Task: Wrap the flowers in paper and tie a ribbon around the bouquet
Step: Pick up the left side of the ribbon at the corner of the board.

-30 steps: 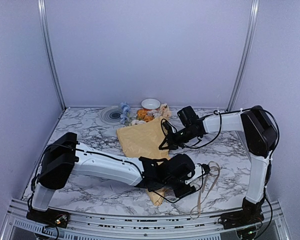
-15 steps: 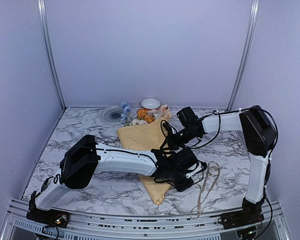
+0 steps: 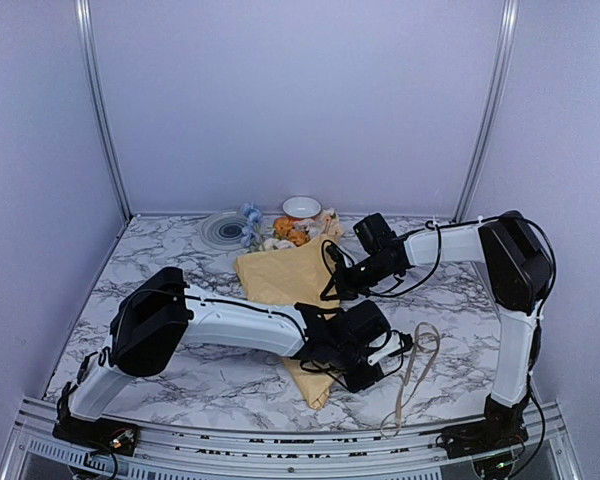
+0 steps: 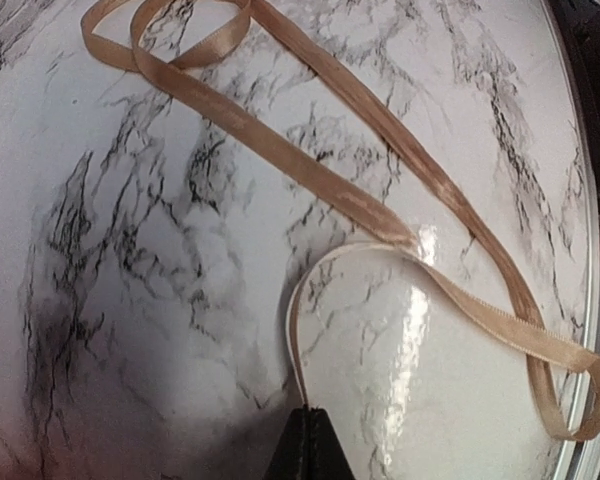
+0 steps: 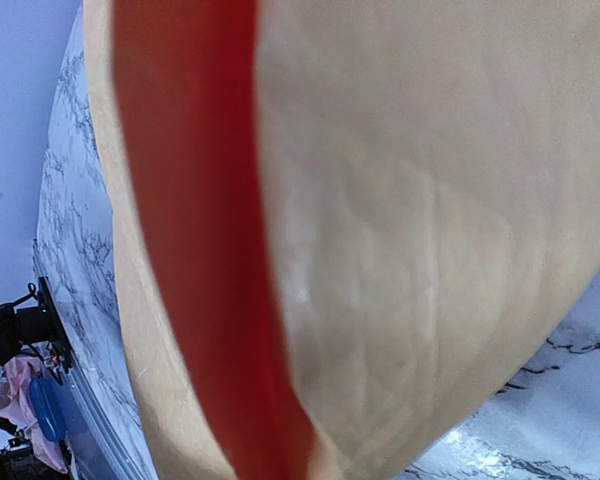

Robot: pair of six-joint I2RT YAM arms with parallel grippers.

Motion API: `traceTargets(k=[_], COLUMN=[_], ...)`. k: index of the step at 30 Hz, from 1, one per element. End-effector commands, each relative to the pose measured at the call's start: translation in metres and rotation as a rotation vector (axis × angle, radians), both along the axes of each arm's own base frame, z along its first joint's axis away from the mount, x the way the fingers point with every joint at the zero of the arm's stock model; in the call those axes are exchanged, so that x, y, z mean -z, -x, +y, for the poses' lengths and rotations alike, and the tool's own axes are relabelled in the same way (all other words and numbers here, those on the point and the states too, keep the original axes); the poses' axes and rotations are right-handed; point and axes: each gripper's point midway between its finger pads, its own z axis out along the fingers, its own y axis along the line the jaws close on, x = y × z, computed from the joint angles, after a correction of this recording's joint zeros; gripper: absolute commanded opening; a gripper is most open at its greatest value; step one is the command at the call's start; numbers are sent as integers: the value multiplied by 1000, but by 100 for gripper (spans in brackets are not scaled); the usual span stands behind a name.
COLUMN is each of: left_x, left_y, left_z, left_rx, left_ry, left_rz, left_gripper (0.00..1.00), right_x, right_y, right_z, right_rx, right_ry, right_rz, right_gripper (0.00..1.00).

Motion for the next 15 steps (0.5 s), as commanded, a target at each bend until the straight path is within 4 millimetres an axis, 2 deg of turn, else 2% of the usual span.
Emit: traceTargets(k=[1, 2, 7, 11, 13, 15], left_x=[12, 5, -1, -12, -11, 0], left_y=[27, 31, 50, 87, 111, 122], left_z=[36, 36, 39, 43, 57, 82], left_rx=[-12, -7, 18, 129, 206, 213], left_ry=[-98, -79, -56, -41, -59, -109], left_rz=[-2, -15, -41, -8, -3, 0], left_gripper=[0, 0, 0, 0, 0, 0], right_x=[-15, -15, -12, -12, -16, -21], right_y=[-14, -14, -14, -12, -13, -13], right_z=[2, 1, 2, 2, 3, 4], right_rx=[13, 13, 17, 15, 15, 14], right_ry=[-15, -15, -17, -23, -30, -36], right_rz=[-49, -48, -43, -35, -36, -36], right_gripper=[0, 0, 0, 0, 0, 0])
